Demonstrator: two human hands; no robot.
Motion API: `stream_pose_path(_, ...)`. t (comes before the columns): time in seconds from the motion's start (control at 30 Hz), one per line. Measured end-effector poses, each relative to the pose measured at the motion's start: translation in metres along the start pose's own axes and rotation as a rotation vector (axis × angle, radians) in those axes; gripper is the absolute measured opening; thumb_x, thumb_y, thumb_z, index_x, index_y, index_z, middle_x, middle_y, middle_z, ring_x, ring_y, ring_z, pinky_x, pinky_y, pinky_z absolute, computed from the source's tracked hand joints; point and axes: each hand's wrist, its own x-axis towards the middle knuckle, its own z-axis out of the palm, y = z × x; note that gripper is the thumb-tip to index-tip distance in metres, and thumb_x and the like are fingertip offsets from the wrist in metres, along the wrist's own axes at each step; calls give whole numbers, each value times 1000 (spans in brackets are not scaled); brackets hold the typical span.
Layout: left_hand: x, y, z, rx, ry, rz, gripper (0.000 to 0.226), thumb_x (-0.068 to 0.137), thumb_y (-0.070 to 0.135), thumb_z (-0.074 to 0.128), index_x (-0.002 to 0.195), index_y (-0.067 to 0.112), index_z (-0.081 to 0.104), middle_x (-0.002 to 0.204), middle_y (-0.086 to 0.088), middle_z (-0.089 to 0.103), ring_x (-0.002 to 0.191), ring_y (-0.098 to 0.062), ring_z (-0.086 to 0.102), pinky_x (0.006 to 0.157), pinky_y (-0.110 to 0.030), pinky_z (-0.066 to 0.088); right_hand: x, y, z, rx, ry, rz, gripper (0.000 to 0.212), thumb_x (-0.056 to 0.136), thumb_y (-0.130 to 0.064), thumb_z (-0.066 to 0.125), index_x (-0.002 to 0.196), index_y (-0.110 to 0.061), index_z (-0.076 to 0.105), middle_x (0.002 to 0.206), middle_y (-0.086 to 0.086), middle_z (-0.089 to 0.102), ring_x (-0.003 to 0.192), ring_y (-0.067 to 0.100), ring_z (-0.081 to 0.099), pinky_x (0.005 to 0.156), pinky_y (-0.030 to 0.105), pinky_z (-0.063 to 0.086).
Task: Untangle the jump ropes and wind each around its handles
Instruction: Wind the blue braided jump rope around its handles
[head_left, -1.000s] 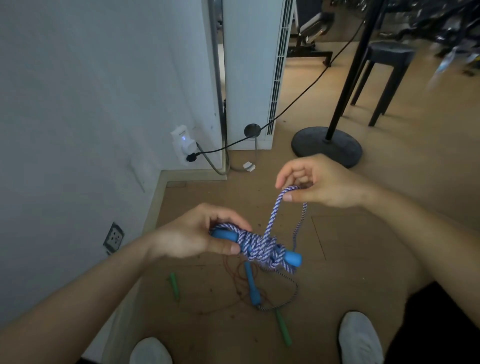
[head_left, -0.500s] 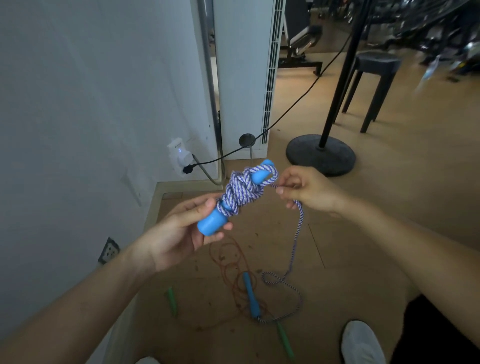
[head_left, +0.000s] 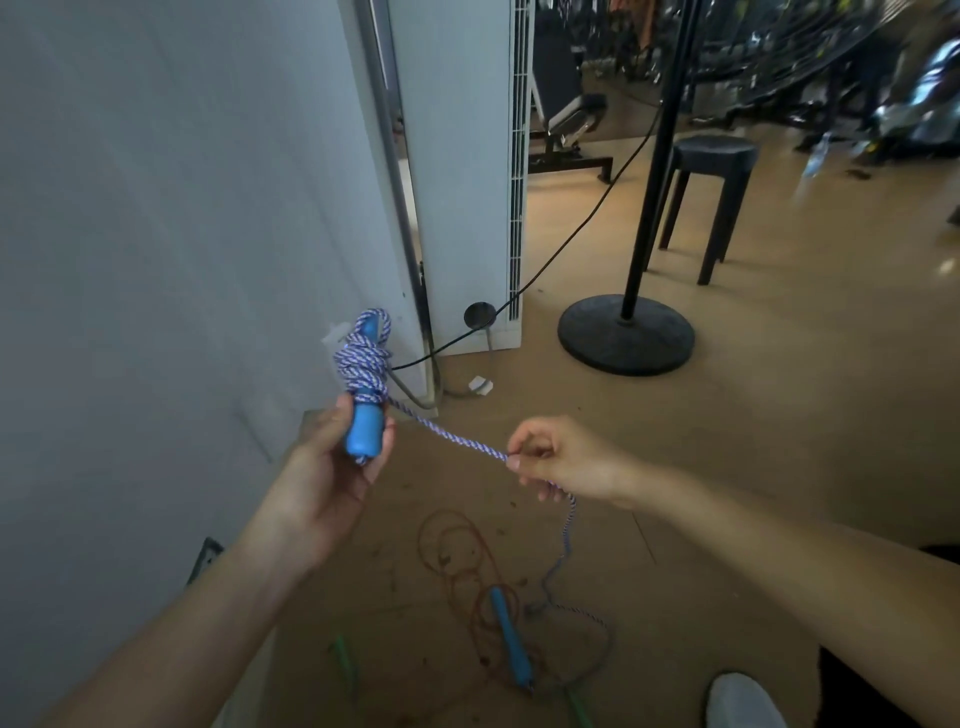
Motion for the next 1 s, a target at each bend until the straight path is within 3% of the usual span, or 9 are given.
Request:
stream_pose_path(0.07, 8, 3, -6, 52, 60, 45, 32, 80, 21, 67, 110, 11, 59, 109, -9, 64, 87, -16, 67, 63, -23, 60, 0, -1, 0, -47, -28, 20, 11, 94, -20, 67, 99, -12, 61, 80, 2, 67, 56, 14, 61, 51, 26, 49)
stream_pose_path(0.2, 21, 4, -12, 296, 123, 138, 4, 93, 15, 65, 96, 14, 64, 96, -5, 66, 82, -14, 65, 61, -21, 59, -1, -9, -5, -119, -110, 10, 12, 89, -19, 73, 94, -17, 63, 76, -5, 66, 56, 12, 61, 55, 28, 52)
stream_pose_path(0.27, 29, 4, -18, 459, 137, 194, 11, 92, 13, 67, 103, 13, 66, 99, -5, 68, 84, -14, 65, 65, -21, 59, 0, -18, -8, -150, -150, -44, 12, 88, -14, 73, 94, -18, 63, 73, -2, 65, 56, 12, 60, 58, 31, 54)
stream_pose_path(0.4, 42, -2, -32, 899, 141, 302, 28, 85, 12, 77, 111, 19, 71, 108, -7, 71, 97, -19, 69, 89, -35, 56, -2, -40, -15, -179, -164, -177, 15, 88, -6, 71, 98, -16, 65, 77, 6, 62, 60, 17, 61, 60, 31, 55)
stream_pose_path(0.53, 36, -13, -29, 1345, -108, 515, 30, 86, 4, 75, 110, 20, 70, 95, 14, 67, 84, 13, 64, 81, -17, 55, -5, -57, -25, -231, -92, -283, 7, 90, -7, 69, 96, -9, 71, 77, 4, 69, 63, 17, 62, 65, 39, 55)
stream_pose_path(0.63, 38, -15, -32, 1580, -313, 538, 33, 84, 14, 77, 115, 27, 71, 105, 14, 71, 96, 3, 66, 89, -29, 56, -5, -64, -31, -249, -43, -303, 8, 89, -10, 71, 96, -9, 74, 87, 6, 73, 74, 18, 65, 77, 43, 55)
stream_pose_path(0.73, 36, -9, -26, 1738, -527, 506, 39, 85, 26, 76, 122, 35, 66, 112, 19, 69, 102, -3, 65, 90, -38, 55, -3, -73, -38, -315, -33, -303, 6, 86, -16, 74, 92, -15, 75, 85, 0, 73, 79, 18, 68, 78, 42, 56)
stream_pose_path(0.87, 32, 3, -8, 1780, -750, 460, 39, 86, 29, 75, 123, 39, 66, 113, 23, 70, 104, -2, 66, 90, -39, 55, 0, -84, -48, -406, -21, -325, 6, 85, -20, 75, 91, -19, 76, 83, -5, 73, 74, 7, 66, 73, 34, 56)
stream_pose_path(1.0, 27, 1, -8, 1554, -782, 231, 36, 85, 10, 77, 118, 25, 72, 111, 11, 74, 104, -10, 70, 93, -41, 56, 5, -81, -57, -304, -22, -335, 12, 87, -6, 72, 98, -9, 74, 95, 4, 75, 80, 5, 67, 75, 22, 54)
